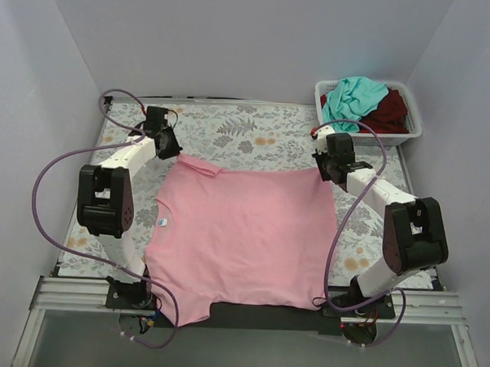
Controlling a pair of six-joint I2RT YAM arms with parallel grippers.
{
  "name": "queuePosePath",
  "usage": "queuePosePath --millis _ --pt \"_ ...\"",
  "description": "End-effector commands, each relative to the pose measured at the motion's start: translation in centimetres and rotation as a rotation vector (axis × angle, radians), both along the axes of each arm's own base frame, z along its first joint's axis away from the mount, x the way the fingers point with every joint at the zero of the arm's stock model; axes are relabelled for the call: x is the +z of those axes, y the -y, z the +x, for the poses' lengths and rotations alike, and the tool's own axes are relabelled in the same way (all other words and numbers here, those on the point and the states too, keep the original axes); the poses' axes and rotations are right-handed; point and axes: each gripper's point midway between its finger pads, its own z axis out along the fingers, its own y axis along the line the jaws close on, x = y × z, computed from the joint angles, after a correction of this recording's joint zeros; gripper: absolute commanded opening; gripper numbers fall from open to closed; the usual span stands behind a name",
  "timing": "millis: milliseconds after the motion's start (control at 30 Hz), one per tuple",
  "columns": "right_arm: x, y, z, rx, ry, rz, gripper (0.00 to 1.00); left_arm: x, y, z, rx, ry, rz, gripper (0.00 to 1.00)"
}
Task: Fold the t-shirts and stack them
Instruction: Flatten the tshirt out, then fold the tshirt
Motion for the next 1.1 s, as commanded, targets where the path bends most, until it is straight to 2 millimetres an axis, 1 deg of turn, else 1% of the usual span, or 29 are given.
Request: queuePosePath --millis 0,100,233,300,333,433,567,600,667,700,733,767,833,867,900,967,1000,1033,1067 --pt "2.5 0.4 3.3 -0.039 0.11 -0.024 0.01 2.4 0.5 2.2 -0.001 0.074 -0.057 0.0" --pt "1.6 0.9 3.7 -0.06 0.096 -0.049 0.01 1.9 0.2 1.9 0.011 0.051 -0.06 0.0" --pt "1.8 1.8 4.3 -0.124 0.109 -0.047 0.01 2.6 -0.5 1.7 0.037 0.063 -0.071 0.0" --pt "1.9 2.1 4.7 -0.146 0.113 -0.037 0.01 2.8 -0.8 1.9 0.053 0.068 -0.078 0.0" --pt "2.0 2.3 4.8 -0.157 0.116 -0.039 0.01 3.2 -0.3 2.3 0.038 0.074 -0.103 0.0" --pt "2.1 2.5 5.1 -0.172 0.121 -0.04 0.01 3.6 -0.2 2.9 0.041 0.075 -0.113 0.0" --pt "2.4 2.8 5.1 -0.185 0.127 -0.041 0.01 4.4 0.1 2.7 0.036 0.079 -0.134 0.0" --pt "2.8 2.8 4.9 -0.186 0.136 -0.037 0.01 4.5 0.1 2.4 0.036 0.074 -0.134 0.0" --pt "2.6 3.0 4.3 -0.188 0.13 -0.037 0.01 5.3 0.0 1.7 0.043 0.082 -0.135 0.0" --pt "2.9 3.1 4.1 -0.191 0.135 -0.039 0.01 4.9 0.0 1.0 0.049 0.069 -0.135 0.0" --pt "2.5 3.4 3.5 -0.194 0.126 -0.047 0.01 5.6 -0.1 0.5 0.052 0.076 -0.139 0.0" --pt "2.8 3.4 3.2 -0.198 0.131 -0.044 0.01 5.0 -0.1 -0.4 0.064 0.056 -0.144 0.0" --pt "2.6 3.8 2.4 -0.207 0.121 -0.049 0.01 5.1 0.0 -1.4 0.067 0.048 -0.157 0.0" --pt "2.3 3.9 1.9 -0.218 0.112 -0.046 0.01 5.7 0.0 -2.0 0.068 0.06 -0.162 0.0" --pt "2.7 4.0 1.5 -0.226 0.118 -0.037 0.01 5.3 0.1 -2.8 0.077 0.045 -0.171 0.0" --pt "2.2 4.4 0.3 -0.249 0.083 -0.037 0.01 5.2 0.1 -3.9 0.08 0.036 -0.179 0.0" --pt "2.6 4.4 -0.2 -0.266 0.084 -0.015 0.01 6.0 0.1 -4.4 0.085 0.053 -0.185 0.0" --pt "2.6 4.3 -0.5 -0.269 0.077 -0.004 0.01 5.3 0.0 -5.4 0.092 0.026 -0.182 0.0" --pt "2.7 4.3 -1.1 -0.272 0.07 0.006 0.01 5.6 -0.1 -5.9 0.096 0.028 -0.182 0.0"
